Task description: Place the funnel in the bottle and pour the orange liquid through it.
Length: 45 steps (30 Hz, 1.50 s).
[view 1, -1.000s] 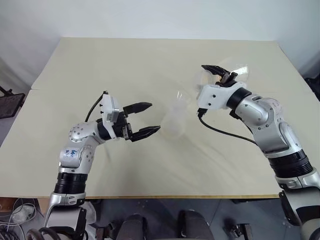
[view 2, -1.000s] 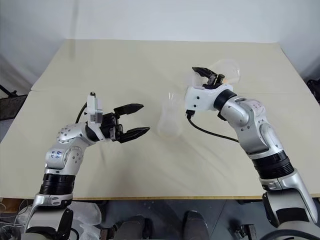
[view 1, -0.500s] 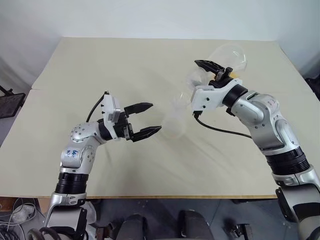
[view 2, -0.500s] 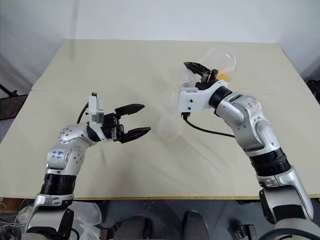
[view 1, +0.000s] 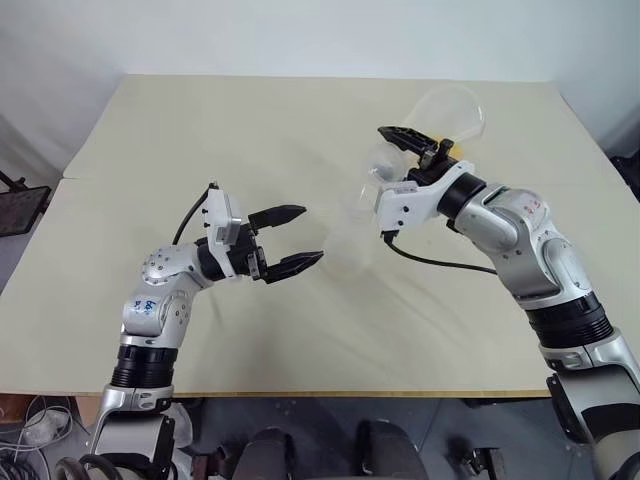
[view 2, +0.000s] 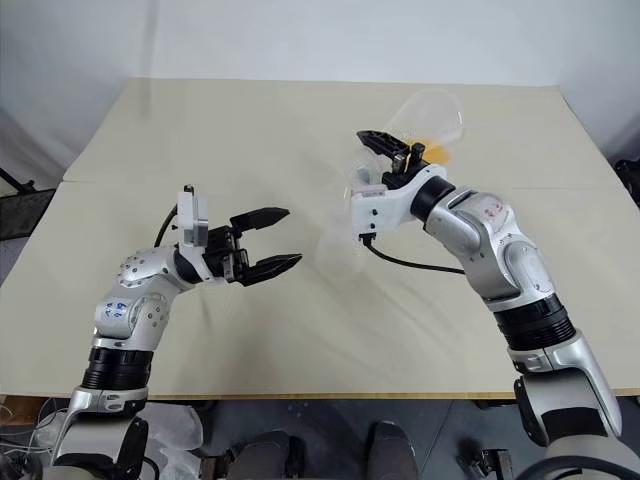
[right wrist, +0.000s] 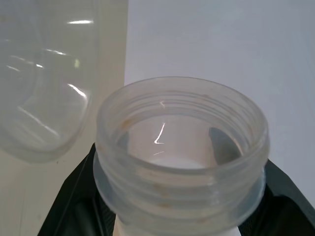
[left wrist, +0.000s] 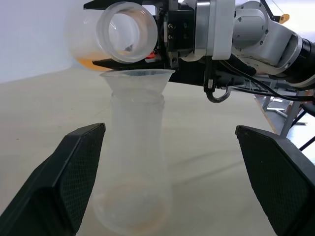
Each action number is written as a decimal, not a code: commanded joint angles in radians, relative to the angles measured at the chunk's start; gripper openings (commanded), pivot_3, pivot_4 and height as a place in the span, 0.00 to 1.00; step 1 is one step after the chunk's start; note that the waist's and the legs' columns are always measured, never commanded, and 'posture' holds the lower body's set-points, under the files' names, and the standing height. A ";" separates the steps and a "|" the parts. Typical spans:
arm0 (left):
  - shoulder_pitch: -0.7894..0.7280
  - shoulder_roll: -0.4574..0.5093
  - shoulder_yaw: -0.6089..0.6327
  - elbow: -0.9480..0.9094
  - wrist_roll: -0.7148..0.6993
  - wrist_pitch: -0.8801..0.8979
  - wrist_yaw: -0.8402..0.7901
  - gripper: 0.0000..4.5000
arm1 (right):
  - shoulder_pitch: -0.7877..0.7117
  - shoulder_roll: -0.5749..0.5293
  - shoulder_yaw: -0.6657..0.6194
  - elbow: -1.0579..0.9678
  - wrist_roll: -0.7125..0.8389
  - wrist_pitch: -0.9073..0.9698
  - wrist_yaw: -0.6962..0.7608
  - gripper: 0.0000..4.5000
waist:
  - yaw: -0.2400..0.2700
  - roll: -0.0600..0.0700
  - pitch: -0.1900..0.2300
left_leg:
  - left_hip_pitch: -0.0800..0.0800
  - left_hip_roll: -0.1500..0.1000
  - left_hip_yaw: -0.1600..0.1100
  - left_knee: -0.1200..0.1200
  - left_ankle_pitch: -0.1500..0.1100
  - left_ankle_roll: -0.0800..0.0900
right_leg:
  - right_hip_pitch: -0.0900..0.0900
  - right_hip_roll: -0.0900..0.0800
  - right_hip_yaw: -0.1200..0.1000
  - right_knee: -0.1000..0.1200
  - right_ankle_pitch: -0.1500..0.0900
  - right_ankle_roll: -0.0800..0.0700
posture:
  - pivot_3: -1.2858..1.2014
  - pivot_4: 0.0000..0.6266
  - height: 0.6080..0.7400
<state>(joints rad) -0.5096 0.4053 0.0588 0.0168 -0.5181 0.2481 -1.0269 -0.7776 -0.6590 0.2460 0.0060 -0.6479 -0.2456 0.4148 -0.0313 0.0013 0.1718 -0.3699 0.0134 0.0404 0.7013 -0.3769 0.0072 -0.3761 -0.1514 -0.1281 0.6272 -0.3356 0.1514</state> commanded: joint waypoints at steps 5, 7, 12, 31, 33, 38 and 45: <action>0.004 -0.021 0.011 -0.038 -0.022 -0.024 0.008 1.00 | -0.029 -0.001 -0.016 -0.016 -0.019 -0.042 -0.053 0.55 | 0.000 0.000 0.000 | 0.000 0.000 0.000 0.000 0.000 0.000 | 0.000 0.000 0.000 0.000 0.000 0.000 | 0.52 0.24 1.00; 0.007 -0.021 0.010 -0.041 -0.020 -0.024 0.010 1.00 | -0.031 -0.006 -0.012 -0.014 -0.029 -0.053 -0.059 0.55 | 0.000 0.000 0.000 | 0.000 0.000 0.000 0.000 0.000 0.000 | 0.000 0.000 0.000 0.000 0.000 0.000 | 0.52 0.24 1.00; 0.011 -0.019 0.008 -0.047 -0.019 -0.022 0.015 1.00 | -0.033 -0.010 -0.008 -0.009 -0.061 -0.081 -0.077 0.55 | 0.000 0.000 0.000 | 0.000 0.000 0.000 0.000 0.000 0.000 | 0.000 0.000 0.000 0.000 0.000 0.000 | 0.52 0.24 1.00; 0.011 -0.025 0.004 -0.047 -0.019 -0.022 0.019 1.00 | -0.063 -0.027 -0.013 0.031 -0.154 -0.162 -0.189 0.55 | 0.000 0.000 0.000 | 0.000 0.000 0.000 0.000 0.000 0.000 | 0.000 0.000 0.000 0.000 0.000 0.000 | 0.52 0.24 1.00; 0.010 -0.026 0.003 -0.047 -0.020 -0.022 0.020 1.00 | -0.063 -0.029 -0.013 0.037 -0.156 -0.169 -0.194 0.55 | 0.000 0.000 0.000 | 0.000 0.000 0.000 0.000 0.000 0.000 | 0.000 0.000 0.000 0.000 0.000 0.000 | 0.52 0.24 1.00; 0.009 -0.030 0.003 -0.045 -0.019 -0.022 0.021 1.00 | -0.063 -0.038 -0.013 0.051 -0.166 -0.187 -0.209 0.55 | 0.000 0.000 0.000 | 0.000 0.000 0.000 0.000 0.000 0.000 | 0.000 0.000 0.000 0.000 0.000 0.000 | 0.52 0.24 1.00; 0.009 -0.037 0.003 -0.046 -0.017 -0.023 0.024 1.00 | -0.070 -0.048 -0.010 0.066 -0.193 -0.205 -0.236 0.55 | -0.001 0.000 0.000 | 0.000 0.000 0.000 0.000 0.000 0.000 | 0.000 0.000 0.000 0.000 0.000 0.000 | 0.52 0.24 1.00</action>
<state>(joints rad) -0.4990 0.3700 0.0590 0.0086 -0.5196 0.2398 -1.0048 -0.8114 -0.6930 0.2597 0.0889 -0.8411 -0.4414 0.2057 -0.0321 0.0013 0.1718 -0.3699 0.0137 0.0404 0.7011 -0.3769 0.0071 -0.3761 -0.1514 -0.1279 0.6272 -0.3356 0.1514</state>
